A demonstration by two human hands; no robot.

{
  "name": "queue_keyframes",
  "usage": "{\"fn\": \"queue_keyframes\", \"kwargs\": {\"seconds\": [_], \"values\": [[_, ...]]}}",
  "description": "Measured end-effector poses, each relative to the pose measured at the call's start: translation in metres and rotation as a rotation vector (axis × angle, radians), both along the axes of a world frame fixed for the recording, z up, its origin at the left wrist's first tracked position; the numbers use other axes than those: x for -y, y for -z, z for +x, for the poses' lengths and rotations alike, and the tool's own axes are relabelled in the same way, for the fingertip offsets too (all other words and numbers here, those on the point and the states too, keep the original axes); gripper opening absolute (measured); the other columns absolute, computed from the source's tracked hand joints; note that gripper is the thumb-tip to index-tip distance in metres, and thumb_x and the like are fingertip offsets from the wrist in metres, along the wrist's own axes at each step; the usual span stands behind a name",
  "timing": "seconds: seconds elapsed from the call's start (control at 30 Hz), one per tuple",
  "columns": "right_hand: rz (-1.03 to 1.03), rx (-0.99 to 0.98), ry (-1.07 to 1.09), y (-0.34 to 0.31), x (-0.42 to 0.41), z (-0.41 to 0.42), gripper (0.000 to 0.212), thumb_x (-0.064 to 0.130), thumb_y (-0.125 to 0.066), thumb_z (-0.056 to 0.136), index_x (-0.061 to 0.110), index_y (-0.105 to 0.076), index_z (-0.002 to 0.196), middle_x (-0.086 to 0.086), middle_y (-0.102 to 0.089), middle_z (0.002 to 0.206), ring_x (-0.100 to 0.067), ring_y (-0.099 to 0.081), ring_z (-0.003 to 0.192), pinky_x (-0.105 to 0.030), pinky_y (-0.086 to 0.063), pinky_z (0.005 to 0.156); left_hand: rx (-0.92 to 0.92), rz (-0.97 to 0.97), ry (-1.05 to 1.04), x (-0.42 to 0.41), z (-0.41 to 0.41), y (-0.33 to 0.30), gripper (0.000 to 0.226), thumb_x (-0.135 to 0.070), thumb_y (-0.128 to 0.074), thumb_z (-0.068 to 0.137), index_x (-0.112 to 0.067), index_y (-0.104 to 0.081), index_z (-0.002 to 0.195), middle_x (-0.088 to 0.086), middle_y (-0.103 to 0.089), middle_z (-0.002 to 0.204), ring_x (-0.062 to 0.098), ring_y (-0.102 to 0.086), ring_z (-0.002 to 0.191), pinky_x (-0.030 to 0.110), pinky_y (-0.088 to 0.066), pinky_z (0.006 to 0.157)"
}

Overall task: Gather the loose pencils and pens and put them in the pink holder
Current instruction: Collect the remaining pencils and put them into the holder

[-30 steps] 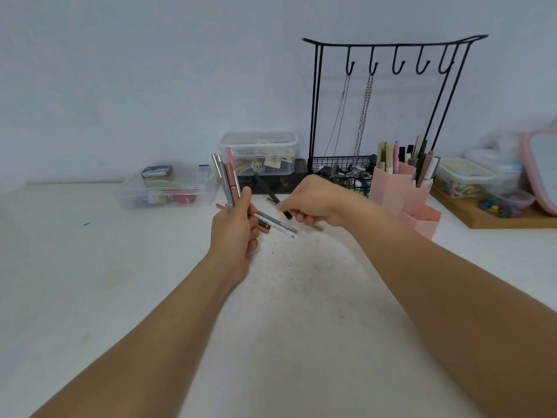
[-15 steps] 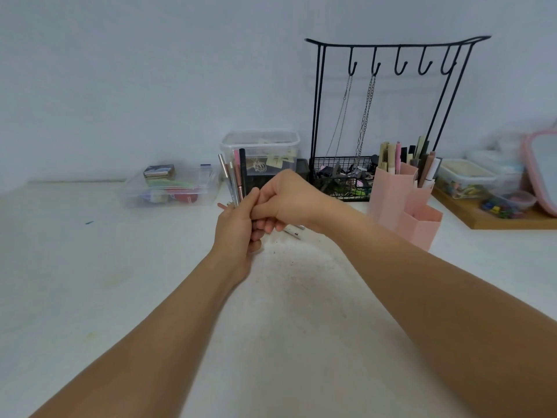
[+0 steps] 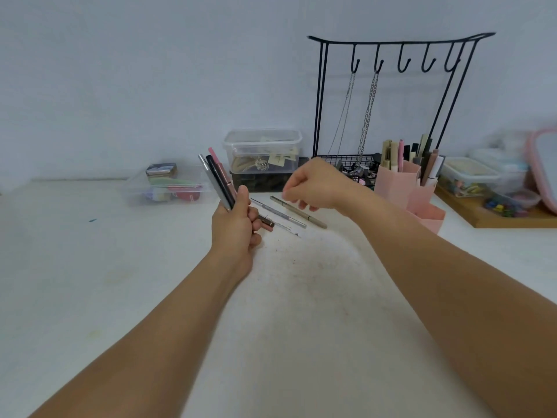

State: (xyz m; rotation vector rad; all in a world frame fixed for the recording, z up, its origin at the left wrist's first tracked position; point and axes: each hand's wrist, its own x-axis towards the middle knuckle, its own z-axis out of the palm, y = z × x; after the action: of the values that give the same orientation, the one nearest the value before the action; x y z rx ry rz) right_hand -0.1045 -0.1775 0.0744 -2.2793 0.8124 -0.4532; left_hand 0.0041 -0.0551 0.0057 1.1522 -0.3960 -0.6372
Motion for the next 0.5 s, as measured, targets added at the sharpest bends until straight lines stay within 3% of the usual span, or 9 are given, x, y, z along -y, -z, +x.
{"fn": "queue_keyframes", "kwargs": {"seconds": [0.1, 0.23, 0.37, 0.5], "values": [[-0.038, -0.196, 0.019, 0.008, 0.000, 0.004, 0.032, 0.030, -0.077, 0.087, -0.001, -0.075, 0.094, -0.013, -0.076, 0.087, -0.026, -0.073, 0.075, -0.034, -0.062, 0.071, 0.036, 0.016, -0.008, 0.001, -0.002, -0.001, 0.027, -0.042, -0.061, 0.099, -0.020, -0.050, 0.089, -0.004, -0.043, 0.058, 0.008, -0.036, 0.047, 0.021, -0.025, 0.037], [-0.192, -0.274, 0.083, 0.024, -0.009, 0.015, 0.030, 0.029, -0.080, 0.080, 0.008, -0.063, 0.068, -0.007, -0.058, 0.059, -0.020, -0.050, 0.054, -0.033, -0.049, 0.058, -0.018, 0.003, -0.035, 0.000, -0.002, -0.001, 0.033, -0.042, -0.064, 0.097, -0.019, -0.047, 0.082, -0.005, -0.040, 0.054, 0.008, -0.030, 0.044, 0.020, -0.023, 0.035], [-0.266, -0.295, 0.112, 0.033, -0.008, 0.019, 0.020, 0.017, -0.082, 0.075, 0.003, -0.073, 0.087, -0.010, -0.070, 0.076, -0.024, -0.067, 0.069, -0.039, -0.061, 0.073, -0.005, 0.039, -0.044, 0.000, -0.003, -0.002, 0.036, -0.042, -0.063, 0.098, -0.019, -0.046, 0.077, -0.006, -0.039, 0.052, 0.009, -0.028, 0.045, 0.022, -0.022, 0.037], [-0.391, -0.319, 0.101, 0.031, -0.009, 0.018, 0.009, 0.009, -0.075, 0.076, 0.006, -0.068, 0.083, -0.009, -0.067, 0.079, -0.025, -0.067, 0.071, -0.039, -0.061, 0.069, 0.009, 0.061, -0.038, 0.001, -0.004, -0.004, 0.038, -0.042, -0.063, 0.098, -0.018, -0.046, 0.074, -0.004, -0.038, 0.054, 0.010, -0.028, 0.045, 0.022, -0.022, 0.037]]}}
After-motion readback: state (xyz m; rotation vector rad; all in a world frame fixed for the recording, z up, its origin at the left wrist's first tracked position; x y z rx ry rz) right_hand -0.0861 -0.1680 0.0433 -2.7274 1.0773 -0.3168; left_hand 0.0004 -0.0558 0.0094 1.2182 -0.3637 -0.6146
